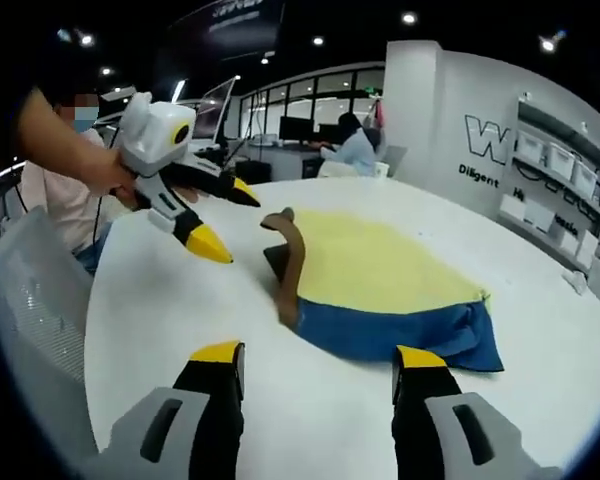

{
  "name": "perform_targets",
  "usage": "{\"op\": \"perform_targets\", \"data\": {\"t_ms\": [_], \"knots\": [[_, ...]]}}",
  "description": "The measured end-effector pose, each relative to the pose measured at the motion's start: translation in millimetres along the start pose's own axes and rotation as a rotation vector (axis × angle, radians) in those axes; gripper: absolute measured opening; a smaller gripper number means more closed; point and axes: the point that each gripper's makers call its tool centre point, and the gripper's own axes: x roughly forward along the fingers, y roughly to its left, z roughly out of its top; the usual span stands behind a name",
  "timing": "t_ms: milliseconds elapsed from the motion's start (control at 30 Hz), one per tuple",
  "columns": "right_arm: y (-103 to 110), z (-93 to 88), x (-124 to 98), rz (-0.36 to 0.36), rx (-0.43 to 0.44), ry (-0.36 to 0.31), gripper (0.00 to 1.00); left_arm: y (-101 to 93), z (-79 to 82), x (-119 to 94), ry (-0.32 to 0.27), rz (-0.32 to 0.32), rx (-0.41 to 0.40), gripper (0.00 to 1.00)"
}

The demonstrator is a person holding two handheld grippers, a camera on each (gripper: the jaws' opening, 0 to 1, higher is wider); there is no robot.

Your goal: Fold the garment on the visible template until the final outline fits inside the template.

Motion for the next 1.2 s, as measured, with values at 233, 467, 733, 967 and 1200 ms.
{"op": "perform_targets", "data": {"t_ms": [233,467,733,967,1200], "knots": [[-2,-1.5,14,0.009,-0.023,0.03,0.45,2.8,6.2,10,-0.005,-0.021,0.053,0.5],[2,-5.5,30,0.031,-0.042,0.063,0.4,1.9,11.9,19,0.007,-0.05,0.124,0.46],[5,-6.9,43,0.057,-0.06,0.086,0.35,0.1,17.6,26,0.014,-0.069,0.197,0.42],[4,-14.9,56,0.067,-0.066,0.123,0.3,5.6,22.2,31,0.019,-0.07,0.214,0.34],[2,-14.0,62,0.068,-0.061,0.128,0.28,10.3,26.6,34,0.02,-0.065,0.215,0.26]]}}
